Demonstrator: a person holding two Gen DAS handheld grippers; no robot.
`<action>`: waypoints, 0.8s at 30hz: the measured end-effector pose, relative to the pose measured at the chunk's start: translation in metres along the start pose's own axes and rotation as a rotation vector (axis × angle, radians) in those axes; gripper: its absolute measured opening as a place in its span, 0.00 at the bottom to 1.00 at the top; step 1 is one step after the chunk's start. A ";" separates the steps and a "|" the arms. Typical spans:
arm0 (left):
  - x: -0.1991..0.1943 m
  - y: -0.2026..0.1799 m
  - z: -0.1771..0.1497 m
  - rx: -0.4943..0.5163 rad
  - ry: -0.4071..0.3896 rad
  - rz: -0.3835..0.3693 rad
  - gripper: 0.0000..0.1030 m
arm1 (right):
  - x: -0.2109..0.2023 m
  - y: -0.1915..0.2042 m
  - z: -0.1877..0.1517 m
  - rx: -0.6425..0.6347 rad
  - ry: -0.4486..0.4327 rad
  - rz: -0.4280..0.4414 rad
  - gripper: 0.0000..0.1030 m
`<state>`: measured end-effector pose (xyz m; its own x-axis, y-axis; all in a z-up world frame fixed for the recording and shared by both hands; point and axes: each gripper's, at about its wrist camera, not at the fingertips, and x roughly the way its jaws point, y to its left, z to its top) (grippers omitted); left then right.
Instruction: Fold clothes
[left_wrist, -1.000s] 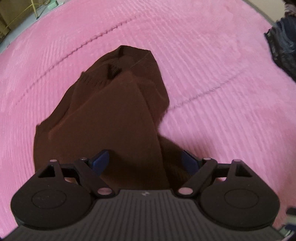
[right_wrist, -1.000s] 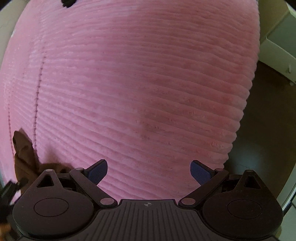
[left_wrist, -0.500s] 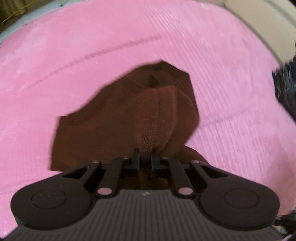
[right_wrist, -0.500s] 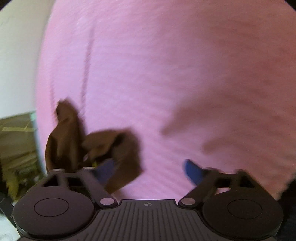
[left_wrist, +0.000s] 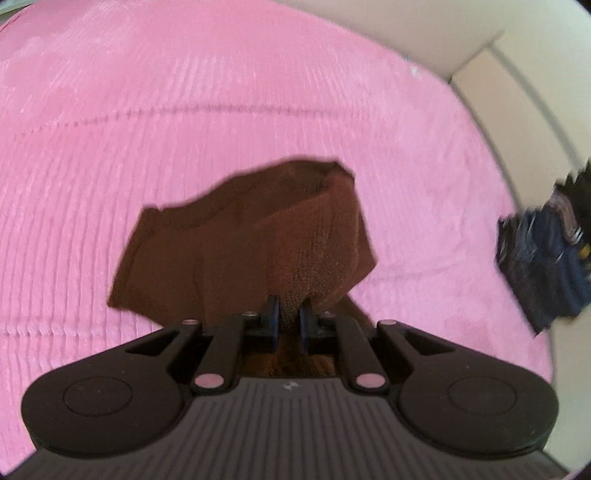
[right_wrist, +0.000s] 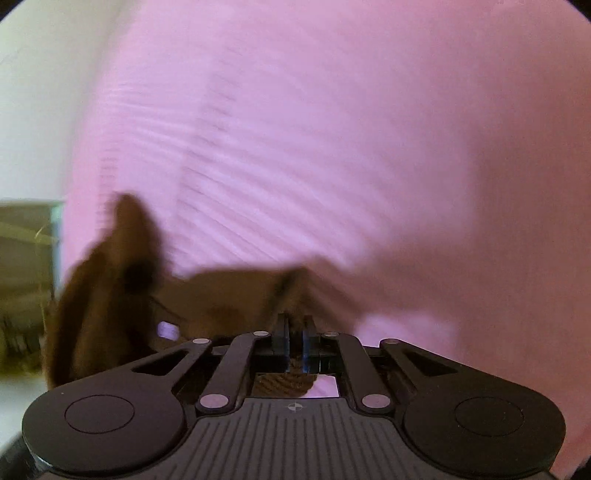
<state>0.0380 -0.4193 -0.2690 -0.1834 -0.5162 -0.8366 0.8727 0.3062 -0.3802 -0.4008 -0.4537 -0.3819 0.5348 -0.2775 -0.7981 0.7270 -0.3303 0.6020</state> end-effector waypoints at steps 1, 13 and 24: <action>-0.008 0.003 0.011 -0.012 -0.020 -0.008 0.07 | -0.012 0.019 0.010 -0.055 -0.036 0.027 0.04; -0.162 -0.003 0.193 0.040 -0.405 -0.057 0.02 | -0.178 0.262 0.091 -0.524 -0.461 0.401 0.03; -0.220 0.052 0.057 -0.030 -0.404 -0.084 0.00 | -0.197 0.134 -0.004 -0.761 -0.206 0.183 0.04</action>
<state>0.1494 -0.3350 -0.0824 -0.0554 -0.8111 -0.5823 0.8475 0.2701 -0.4570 -0.4073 -0.4397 -0.1440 0.6372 -0.4533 -0.6233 0.7694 0.4202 0.4811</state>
